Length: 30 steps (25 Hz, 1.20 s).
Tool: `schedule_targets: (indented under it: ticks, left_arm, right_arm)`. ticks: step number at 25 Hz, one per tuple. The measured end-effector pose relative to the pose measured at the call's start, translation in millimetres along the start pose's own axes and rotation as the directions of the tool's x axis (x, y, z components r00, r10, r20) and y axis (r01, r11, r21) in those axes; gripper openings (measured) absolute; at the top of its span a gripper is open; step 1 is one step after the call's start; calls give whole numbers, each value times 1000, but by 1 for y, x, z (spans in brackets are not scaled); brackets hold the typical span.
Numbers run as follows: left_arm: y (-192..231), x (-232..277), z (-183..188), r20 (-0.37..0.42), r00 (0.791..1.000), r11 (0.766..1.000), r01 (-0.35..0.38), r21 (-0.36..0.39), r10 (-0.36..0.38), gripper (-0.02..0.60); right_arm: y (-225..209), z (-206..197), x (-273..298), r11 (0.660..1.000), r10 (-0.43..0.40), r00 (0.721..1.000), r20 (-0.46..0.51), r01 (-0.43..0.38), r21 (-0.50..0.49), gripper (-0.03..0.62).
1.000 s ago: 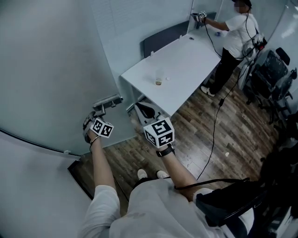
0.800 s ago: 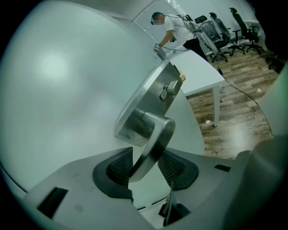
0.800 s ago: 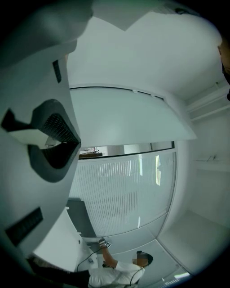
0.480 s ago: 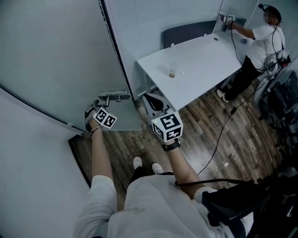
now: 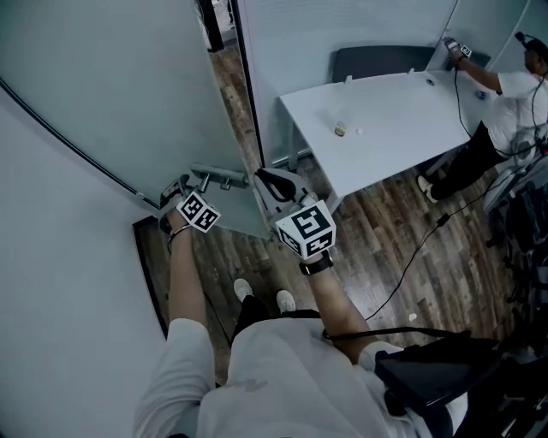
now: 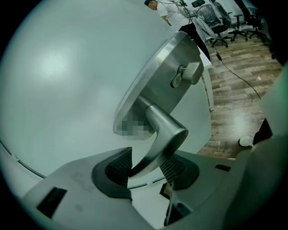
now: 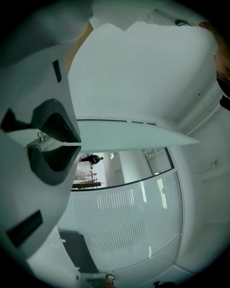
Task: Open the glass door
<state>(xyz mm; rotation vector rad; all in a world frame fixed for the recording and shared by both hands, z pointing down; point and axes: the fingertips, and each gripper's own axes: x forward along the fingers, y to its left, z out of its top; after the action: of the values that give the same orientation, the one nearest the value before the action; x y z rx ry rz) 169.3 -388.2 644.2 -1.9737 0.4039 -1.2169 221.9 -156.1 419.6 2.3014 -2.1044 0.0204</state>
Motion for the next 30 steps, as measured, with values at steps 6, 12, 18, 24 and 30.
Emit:
schedule_targets:
  ticks: [6, 12, 18, 24, 30]
  left_arm:
    - [-13, -22, -19, -17, 1000, 1000, -9, 11, 9, 164]
    - [-19, -43, -52, 26, 1000, 1000, -9, 18, 8, 167]
    - [-30, -68, -75, 81, 997, 999, -18, 32, 15, 170]
    - [-36, -85, -98, 125, 992, 999, -4, 36, 0, 178]
    - [-39, -104, -129, 147, 989, 999, 11, 49, -18, 187]
  right_arm:
    - [18, 7, 6, 996, 83, 996, 14, -83, -15, 116]
    - [59, 17, 25, 992, 127, 991, 30, -126, -32, 120]
    - [100, 18, 35, 987, 161, 987, 29, -160, -30, 120]
    - [146, 20, 38, 975, 220, 976, 14, -219, -18, 114]
    - [184, 21, 35, 967, 254, 967, 33, -254, -10, 49]
